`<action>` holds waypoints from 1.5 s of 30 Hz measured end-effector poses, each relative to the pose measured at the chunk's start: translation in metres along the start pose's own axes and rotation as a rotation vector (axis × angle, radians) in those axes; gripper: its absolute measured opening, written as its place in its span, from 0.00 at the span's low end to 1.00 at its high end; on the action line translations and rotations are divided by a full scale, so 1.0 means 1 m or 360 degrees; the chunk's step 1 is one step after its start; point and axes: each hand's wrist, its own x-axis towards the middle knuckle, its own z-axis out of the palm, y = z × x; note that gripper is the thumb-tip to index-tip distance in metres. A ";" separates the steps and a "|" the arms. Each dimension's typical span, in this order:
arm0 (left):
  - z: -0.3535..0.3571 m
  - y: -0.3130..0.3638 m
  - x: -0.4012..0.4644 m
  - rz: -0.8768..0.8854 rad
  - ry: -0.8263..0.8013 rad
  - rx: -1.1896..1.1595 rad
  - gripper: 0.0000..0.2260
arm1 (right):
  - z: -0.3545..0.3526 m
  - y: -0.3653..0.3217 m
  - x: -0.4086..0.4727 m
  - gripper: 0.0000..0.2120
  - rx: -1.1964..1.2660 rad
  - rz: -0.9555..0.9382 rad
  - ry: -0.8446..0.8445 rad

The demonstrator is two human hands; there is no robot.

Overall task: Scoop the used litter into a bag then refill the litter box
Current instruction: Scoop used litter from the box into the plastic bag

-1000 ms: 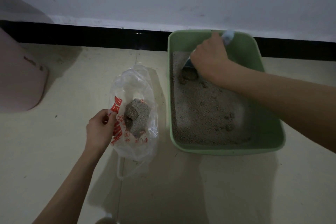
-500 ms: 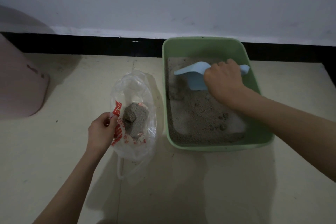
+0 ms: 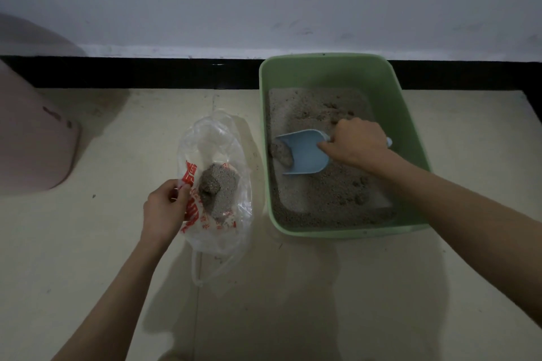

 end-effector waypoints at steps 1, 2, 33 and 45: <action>0.000 0.000 0.001 0.0009 0.0004 0.0001 0.12 | 0.007 0.005 0.004 0.22 0.0103 0.0046 -0.0013; 0.000 0.000 0.002 0.0014 0.0011 0.0001 0.12 | 0.013 0.011 0.007 0.21 0.0210 0.0091 -0.0029; 0.000 0.004 -0.001 0.0017 0.0026 -0.0136 0.10 | 0.051 0.041 -0.008 0.18 0.0986 0.0358 -0.0737; 0.001 -0.003 0.002 -0.0003 0.0167 -0.0132 0.05 | 0.028 0.052 -0.029 0.16 0.1122 0.0397 -0.0539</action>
